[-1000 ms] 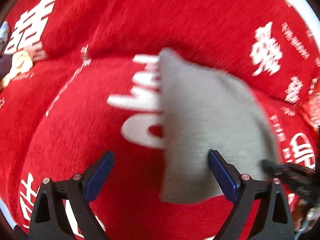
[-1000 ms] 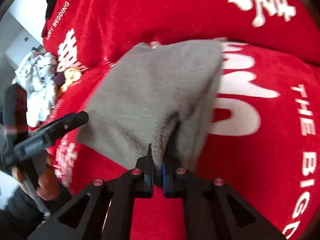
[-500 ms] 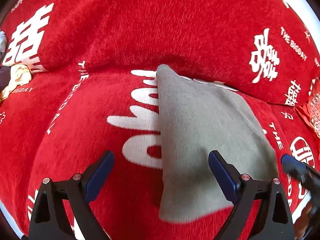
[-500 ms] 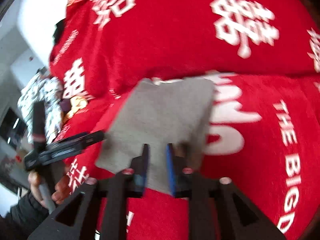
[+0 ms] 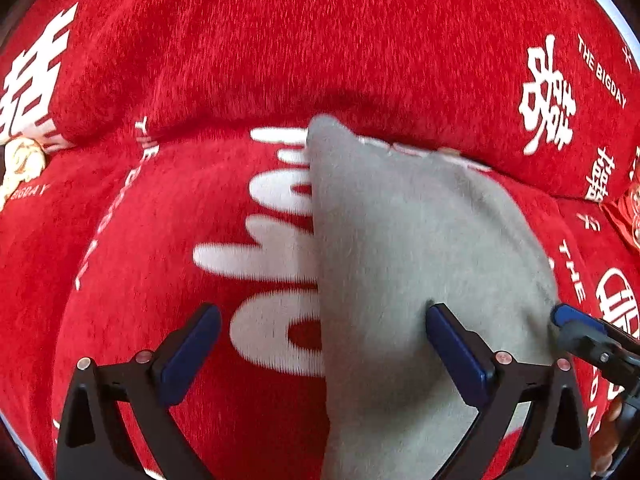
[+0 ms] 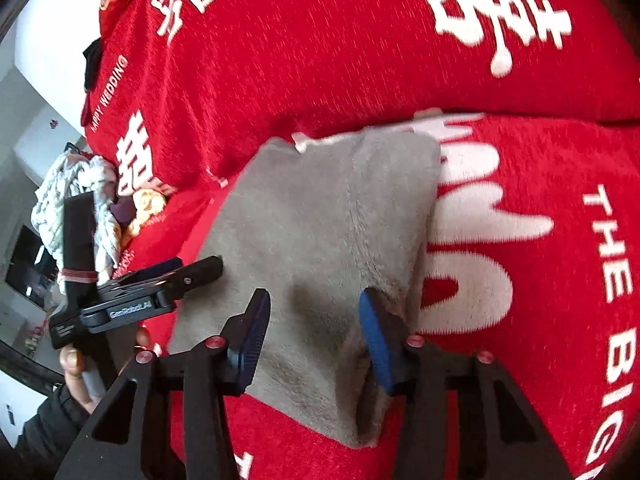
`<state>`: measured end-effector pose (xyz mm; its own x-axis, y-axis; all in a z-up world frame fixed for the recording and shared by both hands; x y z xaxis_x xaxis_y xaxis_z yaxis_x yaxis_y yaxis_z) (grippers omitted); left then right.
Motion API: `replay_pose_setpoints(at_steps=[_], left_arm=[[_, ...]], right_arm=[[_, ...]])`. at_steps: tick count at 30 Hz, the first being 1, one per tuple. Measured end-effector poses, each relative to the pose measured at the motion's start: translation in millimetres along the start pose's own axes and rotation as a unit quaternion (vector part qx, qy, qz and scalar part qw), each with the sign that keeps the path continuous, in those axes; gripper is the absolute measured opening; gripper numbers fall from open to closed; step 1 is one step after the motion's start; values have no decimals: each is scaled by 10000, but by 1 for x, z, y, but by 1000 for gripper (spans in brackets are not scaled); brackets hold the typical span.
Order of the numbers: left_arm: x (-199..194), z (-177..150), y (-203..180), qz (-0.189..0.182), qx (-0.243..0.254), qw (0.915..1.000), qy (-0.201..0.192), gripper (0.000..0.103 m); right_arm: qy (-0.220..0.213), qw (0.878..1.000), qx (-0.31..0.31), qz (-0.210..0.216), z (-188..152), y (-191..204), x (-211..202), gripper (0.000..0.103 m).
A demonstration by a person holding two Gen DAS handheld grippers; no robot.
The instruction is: Fold small clothes
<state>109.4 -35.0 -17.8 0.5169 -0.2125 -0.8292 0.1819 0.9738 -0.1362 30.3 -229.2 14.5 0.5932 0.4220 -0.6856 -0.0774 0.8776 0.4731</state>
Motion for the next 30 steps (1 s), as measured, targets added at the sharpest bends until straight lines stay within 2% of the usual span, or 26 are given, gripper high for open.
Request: replay_pose_setpoints(at_steps=[3,7,16,20,25,30], left_arm=[[19,10,-4,138,127,9995,253,103],[41,19,-10,87,226,9984,501,103],[71,38,-11,-237,125,9965,796,103],[57,39,-10,-188,228,9972,683,103],[20,32,-7,-95,251,9990,370,103],[-9,15,-8,-25,318,9994,123,103]], right_arm=[[21,9996,-244,-167,16,5,10,59],[441,9975,-335,-437,30,-6,44,59],[705,9956,-294,-548,64,-26,82,59],[685,9951,-305,-646,66,-23,80,59],[252,9968,-267,-707,57,-6,44,68],[-36,9950,-461,-885,42,17,14,70]])
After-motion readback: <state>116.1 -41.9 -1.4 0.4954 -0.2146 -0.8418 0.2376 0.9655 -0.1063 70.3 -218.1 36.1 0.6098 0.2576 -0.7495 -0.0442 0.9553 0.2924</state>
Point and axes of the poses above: each gripper's, at about its wrist camera, not at the fingertips, and x roughly the way its jaws point, y to its left, z to its top, the point moved 7 cm from there along x, roughly the way its jaws point, and after that the axes turned 4 degrees about -y, right-handed, at the moved point
